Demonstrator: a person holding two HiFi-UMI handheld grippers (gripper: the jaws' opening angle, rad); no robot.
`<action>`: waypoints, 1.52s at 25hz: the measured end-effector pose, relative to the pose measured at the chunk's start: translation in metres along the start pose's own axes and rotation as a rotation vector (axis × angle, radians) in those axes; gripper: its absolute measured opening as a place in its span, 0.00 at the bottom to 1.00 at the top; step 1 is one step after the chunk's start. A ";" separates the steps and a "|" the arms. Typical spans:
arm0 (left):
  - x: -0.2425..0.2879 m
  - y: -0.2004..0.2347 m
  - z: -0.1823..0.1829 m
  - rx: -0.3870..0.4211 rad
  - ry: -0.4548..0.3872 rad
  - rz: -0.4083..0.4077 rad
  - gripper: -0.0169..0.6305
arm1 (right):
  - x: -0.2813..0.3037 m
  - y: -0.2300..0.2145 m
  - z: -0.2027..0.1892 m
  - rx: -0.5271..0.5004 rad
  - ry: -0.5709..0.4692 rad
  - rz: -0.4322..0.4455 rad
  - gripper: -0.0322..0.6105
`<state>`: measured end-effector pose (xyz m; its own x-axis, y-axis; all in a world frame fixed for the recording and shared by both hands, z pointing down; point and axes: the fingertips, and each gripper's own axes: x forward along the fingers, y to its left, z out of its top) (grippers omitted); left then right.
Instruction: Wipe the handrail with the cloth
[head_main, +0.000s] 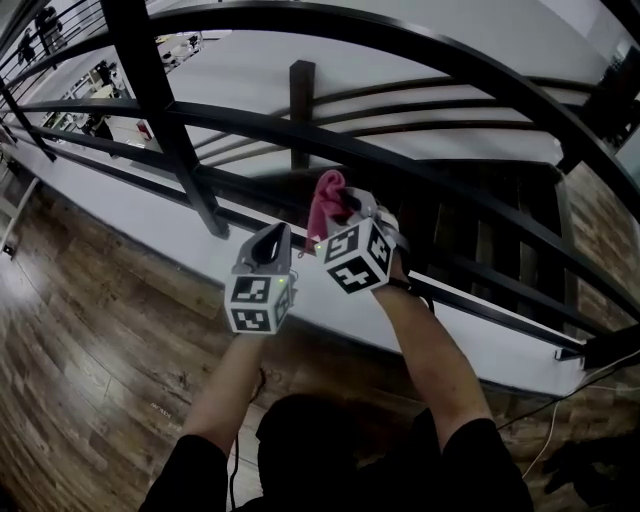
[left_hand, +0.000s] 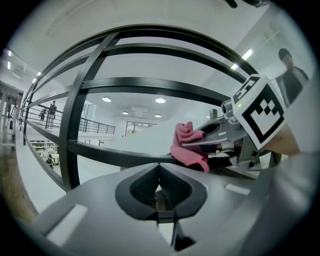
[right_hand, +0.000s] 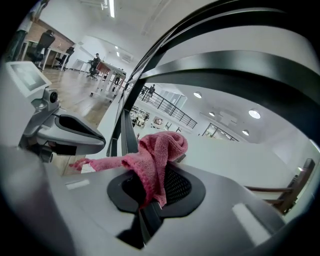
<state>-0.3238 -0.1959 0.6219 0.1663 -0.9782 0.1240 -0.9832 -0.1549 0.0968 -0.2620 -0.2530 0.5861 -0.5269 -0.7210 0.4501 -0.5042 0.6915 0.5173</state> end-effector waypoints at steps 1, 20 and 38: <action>0.000 -0.004 -0.001 0.004 0.003 -0.003 0.02 | -0.003 -0.003 -0.005 -0.003 0.002 -0.005 0.12; 0.007 -0.083 -0.007 0.002 0.017 -0.027 0.02 | -0.063 -0.046 -0.074 -0.073 0.017 -0.046 0.12; 0.017 -0.208 -0.012 0.072 0.050 -0.155 0.02 | -0.142 -0.091 -0.149 -0.117 0.009 -0.072 0.12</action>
<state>-0.1152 -0.1782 0.6159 0.3182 -0.9341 0.1621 -0.9480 -0.3147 0.0475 -0.0390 -0.2208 0.5838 -0.4858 -0.7695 0.4145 -0.4575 0.6280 0.6296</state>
